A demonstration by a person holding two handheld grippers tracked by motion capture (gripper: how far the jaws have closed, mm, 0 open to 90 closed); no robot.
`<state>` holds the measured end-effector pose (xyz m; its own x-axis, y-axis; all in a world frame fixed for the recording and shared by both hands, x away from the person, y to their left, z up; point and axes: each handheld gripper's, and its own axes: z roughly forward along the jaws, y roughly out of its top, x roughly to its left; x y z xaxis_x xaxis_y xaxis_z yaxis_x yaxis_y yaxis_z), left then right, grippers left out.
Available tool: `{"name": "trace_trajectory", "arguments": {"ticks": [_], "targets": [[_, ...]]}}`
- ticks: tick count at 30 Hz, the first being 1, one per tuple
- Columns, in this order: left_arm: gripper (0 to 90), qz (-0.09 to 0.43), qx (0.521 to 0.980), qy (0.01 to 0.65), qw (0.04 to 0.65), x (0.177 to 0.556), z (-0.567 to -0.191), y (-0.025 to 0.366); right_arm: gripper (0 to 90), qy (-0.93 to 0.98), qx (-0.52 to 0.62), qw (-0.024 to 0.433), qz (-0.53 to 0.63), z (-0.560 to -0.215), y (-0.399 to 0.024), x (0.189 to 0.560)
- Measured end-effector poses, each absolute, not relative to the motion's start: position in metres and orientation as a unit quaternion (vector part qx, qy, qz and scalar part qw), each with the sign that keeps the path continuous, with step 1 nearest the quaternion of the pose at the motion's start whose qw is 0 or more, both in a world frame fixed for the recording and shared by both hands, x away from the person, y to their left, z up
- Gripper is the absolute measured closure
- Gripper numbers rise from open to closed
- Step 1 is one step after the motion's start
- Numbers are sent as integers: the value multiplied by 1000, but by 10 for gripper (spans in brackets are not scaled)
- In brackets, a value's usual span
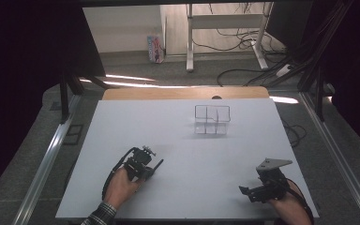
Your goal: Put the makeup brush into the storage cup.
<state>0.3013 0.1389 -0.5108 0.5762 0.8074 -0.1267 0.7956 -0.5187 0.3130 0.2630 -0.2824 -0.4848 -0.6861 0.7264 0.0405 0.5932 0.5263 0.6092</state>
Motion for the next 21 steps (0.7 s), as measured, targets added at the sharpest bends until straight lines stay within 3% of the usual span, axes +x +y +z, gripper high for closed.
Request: {"name": "trace_trajectory", "arguments": {"ticks": [21], "targets": [[839,22,881,406,242,294,-486,142,25,862,384,107,312,-484,-284,263]]}}
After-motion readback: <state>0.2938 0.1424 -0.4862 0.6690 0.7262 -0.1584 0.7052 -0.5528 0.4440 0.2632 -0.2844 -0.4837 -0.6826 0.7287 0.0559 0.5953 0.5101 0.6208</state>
